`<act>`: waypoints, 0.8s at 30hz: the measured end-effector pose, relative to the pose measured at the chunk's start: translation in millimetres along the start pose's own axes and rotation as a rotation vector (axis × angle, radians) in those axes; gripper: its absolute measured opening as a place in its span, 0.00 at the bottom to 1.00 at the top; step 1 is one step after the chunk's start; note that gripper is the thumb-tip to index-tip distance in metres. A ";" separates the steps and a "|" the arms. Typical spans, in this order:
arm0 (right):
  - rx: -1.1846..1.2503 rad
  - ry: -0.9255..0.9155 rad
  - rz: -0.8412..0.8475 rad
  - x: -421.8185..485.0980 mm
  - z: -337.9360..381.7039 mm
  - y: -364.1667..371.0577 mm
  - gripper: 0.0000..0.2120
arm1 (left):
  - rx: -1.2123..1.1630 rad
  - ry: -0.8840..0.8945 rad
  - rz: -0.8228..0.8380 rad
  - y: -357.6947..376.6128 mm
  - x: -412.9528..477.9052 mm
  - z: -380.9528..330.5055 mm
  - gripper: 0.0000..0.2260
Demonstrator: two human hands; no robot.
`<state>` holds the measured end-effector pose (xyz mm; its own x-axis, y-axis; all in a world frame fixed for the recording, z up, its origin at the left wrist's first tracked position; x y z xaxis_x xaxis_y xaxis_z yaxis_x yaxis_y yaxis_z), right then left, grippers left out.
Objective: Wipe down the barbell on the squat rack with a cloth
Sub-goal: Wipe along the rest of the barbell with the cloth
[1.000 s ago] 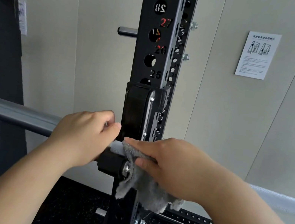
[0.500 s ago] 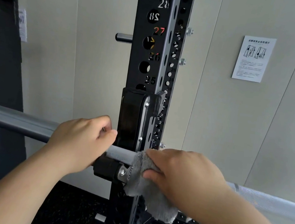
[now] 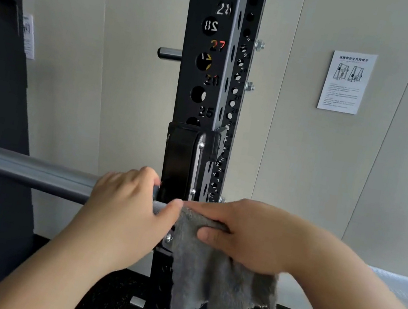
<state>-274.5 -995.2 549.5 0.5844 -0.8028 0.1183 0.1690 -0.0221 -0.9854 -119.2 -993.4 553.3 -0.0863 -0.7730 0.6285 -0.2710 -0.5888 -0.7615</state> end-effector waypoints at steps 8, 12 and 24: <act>0.056 -0.037 -0.073 1.8 -1.5 2.1 0.19 | -0.058 0.054 -0.027 0.6 -1.4 5.7 0.25; 0.064 -0.013 -0.085 -14.0 -6.5 -5.3 0.20 | -0.064 0.065 -0.030 1.0 -2.1 5.2 0.21; 0.023 0.020 -0.027 -18.8 -11.3 -1.0 0.25 | -0.123 0.036 -0.058 0.0 -8.7 7.9 0.21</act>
<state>-294.6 -986.9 546.9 0.5632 -0.8140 0.1423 0.2033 -0.0304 -0.9786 -110.9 -988.5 546.6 -0.1014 -0.7283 0.6777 -0.3914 -0.5971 -0.7002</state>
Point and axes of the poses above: each hand's wrist, its own x-axis towards the middle knuckle, its own y-axis out of the palm, z = x × y, the point moved 10 cm from there along x, towards the middle knuckle, and after that the axes turned 2 degrees about y, right-handed, at the moved point
